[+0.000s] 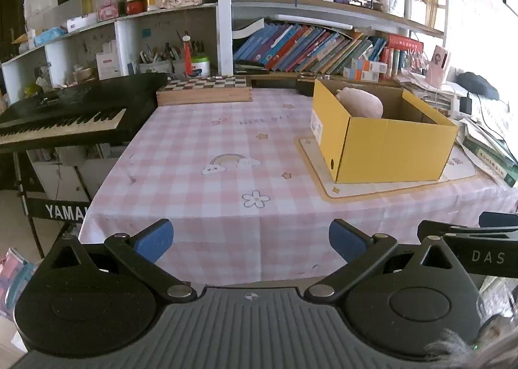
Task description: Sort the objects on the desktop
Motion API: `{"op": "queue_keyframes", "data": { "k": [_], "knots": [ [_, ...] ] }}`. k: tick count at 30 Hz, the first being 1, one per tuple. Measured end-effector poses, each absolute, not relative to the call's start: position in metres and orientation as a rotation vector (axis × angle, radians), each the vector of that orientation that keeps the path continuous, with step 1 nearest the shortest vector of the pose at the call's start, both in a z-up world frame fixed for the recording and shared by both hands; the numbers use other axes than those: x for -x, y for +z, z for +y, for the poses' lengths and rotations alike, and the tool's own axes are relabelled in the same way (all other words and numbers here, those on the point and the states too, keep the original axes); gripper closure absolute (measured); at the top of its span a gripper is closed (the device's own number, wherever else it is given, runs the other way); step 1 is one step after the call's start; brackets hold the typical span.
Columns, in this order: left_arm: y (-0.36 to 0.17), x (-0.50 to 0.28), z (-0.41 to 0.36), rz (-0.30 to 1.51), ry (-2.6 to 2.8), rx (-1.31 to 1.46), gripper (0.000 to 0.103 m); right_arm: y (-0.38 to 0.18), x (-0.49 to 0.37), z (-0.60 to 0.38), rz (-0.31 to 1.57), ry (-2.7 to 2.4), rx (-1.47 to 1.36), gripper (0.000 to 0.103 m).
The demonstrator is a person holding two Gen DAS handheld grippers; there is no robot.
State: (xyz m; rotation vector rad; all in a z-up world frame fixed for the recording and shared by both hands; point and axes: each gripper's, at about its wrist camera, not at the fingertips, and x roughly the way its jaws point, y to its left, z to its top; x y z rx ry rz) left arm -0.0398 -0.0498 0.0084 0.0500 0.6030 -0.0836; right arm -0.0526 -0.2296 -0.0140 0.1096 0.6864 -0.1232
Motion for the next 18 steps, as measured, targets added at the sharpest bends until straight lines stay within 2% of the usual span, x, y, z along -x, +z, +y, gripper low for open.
{"op": "queue_keyframes", "data": {
  "k": [18],
  "knots": [
    [0.0078,0.0393,-0.0518,0.607,-0.084,-0.047,0.0,-0.0148,0.0531,-0.2304,0.691,-0.123,-0.111,0.007]
  ]
}}
